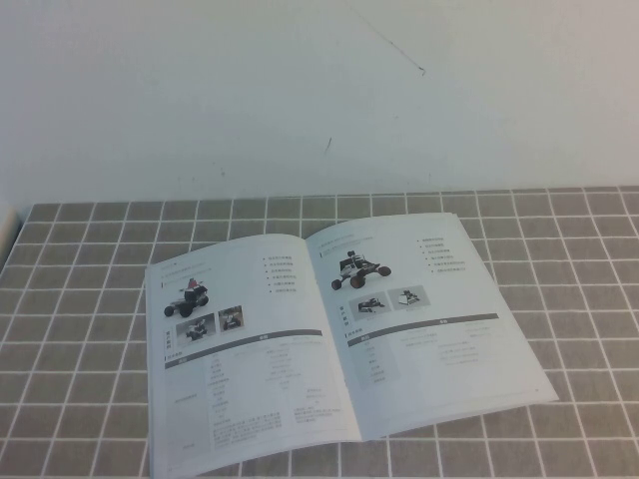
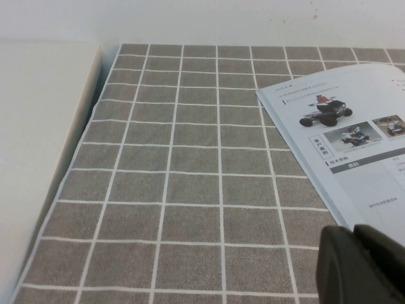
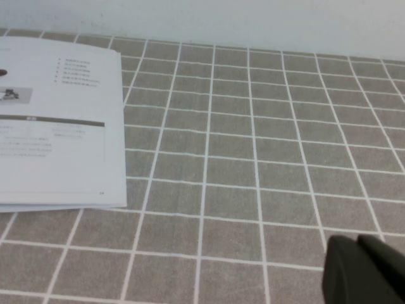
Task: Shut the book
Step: 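Close the open booklet and leave it lying on the table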
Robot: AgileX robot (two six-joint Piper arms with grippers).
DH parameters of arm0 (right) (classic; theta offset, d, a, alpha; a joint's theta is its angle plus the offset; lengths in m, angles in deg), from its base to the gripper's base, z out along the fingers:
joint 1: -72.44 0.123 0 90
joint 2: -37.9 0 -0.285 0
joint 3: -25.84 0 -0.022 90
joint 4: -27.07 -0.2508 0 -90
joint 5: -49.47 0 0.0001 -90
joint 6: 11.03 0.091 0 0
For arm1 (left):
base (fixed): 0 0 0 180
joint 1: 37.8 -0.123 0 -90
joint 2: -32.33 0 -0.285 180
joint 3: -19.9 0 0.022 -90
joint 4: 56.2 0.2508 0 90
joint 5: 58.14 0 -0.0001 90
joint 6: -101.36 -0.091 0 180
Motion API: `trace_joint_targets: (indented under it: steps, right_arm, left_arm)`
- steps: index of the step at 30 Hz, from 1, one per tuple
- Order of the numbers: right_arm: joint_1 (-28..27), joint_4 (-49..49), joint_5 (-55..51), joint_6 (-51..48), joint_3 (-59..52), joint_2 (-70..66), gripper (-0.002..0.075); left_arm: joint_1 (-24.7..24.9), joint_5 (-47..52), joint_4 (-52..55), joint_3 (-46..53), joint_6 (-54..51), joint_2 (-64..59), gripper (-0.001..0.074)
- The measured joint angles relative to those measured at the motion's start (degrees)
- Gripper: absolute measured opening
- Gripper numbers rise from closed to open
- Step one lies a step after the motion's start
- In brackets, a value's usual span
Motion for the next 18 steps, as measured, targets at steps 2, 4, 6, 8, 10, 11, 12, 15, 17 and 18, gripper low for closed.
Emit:
trace_joint_targets:
  steps: [2,4,6,8,10,11,12,15,17,18]
  right_arm:
    - [0.00,0.00,0.00,0.00,0.00,0.00,-0.0003]
    - [0.00,0.00,0.00,0.00,0.00,0.00,-0.0003]
    - [0.00,0.00,0.00,0.00,0.00,0.00,-0.0003]
    - [0.00,0.00,0.00,0.00,0.00,0.00,-0.0003]
    - [0.00,0.00,0.00,0.00,0.00,0.00,-0.0003]
    - [0.00,0.00,0.00,0.00,0.00,0.00,-0.0003]
    - [0.00,0.00,0.00,0.00,0.00,0.00,-0.0003]
    - [0.00,0.00,0.00,0.00,0.00,0.00,-0.0003]
    - [0.00,0.00,0.00,0.00,0.00,0.00,-0.0003]
    - [0.00,0.00,0.00,0.00,0.00,0.00,-0.0003]
  left_arm:
    - [0.00,0.00,0.00,0.00,0.00,0.00,-0.0003]
    - [0.00,0.00,0.00,0.00,0.00,0.00,-0.0003]
    - [0.00,0.00,0.00,0.00,0.00,0.00,-0.0003]
    - [0.00,0.00,0.00,0.00,0.00,0.00,-0.0003]
    - [0.00,0.00,0.00,0.00,0.00,0.00,-0.0003]
    - [0.00,0.00,0.00,0.00,0.00,0.00,-0.0003]
    - [0.00,0.00,0.00,0.00,0.00,0.00,-0.0003]
    - [0.00,0.00,1.19,0.00,-2.12,0.00,-0.0003]
    - [0.00,0.00,2.61,0.00,-4.84,0.00,-0.0003]
    - [0.00,0.00,3.05,0.00,-5.95,0.00,-0.0003]
